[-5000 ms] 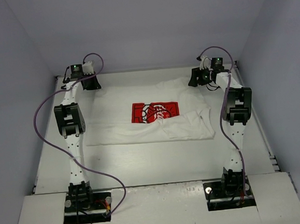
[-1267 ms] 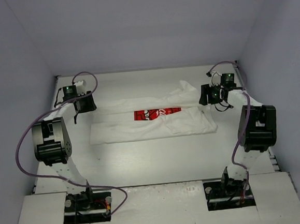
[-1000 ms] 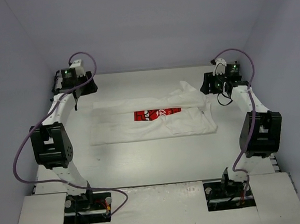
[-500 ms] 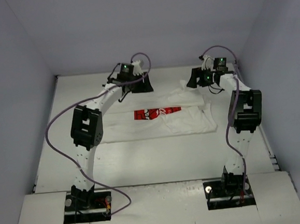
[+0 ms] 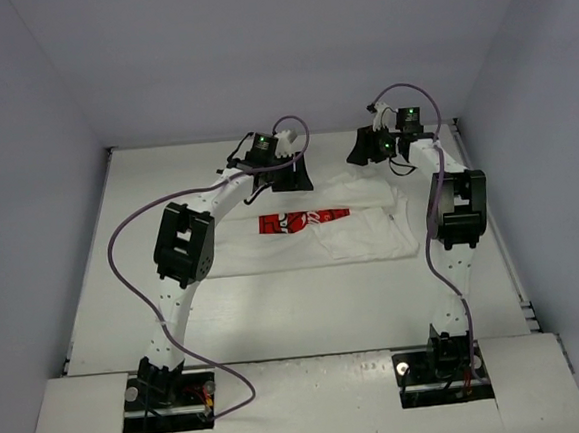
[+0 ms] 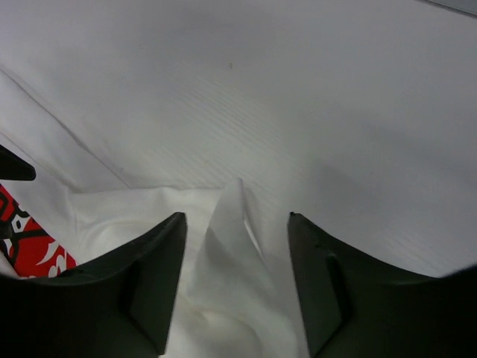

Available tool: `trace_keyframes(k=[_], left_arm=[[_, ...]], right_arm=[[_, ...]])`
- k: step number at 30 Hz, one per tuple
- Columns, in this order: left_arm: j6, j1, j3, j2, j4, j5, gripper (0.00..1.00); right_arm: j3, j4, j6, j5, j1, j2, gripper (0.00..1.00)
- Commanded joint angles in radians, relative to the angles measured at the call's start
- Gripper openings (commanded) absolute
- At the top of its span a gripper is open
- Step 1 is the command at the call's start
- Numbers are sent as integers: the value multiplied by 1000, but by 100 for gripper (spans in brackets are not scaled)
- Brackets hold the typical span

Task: Fold and stack the t-shirts
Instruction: Fold the other side of the tshirt into a rectangle

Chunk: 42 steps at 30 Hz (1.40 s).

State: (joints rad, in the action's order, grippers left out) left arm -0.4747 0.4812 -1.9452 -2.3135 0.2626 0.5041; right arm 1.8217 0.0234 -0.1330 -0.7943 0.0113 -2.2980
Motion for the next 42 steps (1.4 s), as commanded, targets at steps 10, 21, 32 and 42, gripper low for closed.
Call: trace_keyframes(k=[10, 21, 32, 42], left_arm=[[45, -4, 7, 67, -3, 19, 52], [113, -8, -27, 91, 43, 26, 52], [133, -10, -38, 74, 22, 81, 52], [158, -10, -92, -3, -111, 305, 52]], right_arm=[[86, -34, -1, 6, -5, -7, 22], [-162, -37, -52, 30, -6, 278, 0], [-497, -43, -70, 107, -50, 531, 0], [-667, -78, -13, 163, -84, 622, 0]])
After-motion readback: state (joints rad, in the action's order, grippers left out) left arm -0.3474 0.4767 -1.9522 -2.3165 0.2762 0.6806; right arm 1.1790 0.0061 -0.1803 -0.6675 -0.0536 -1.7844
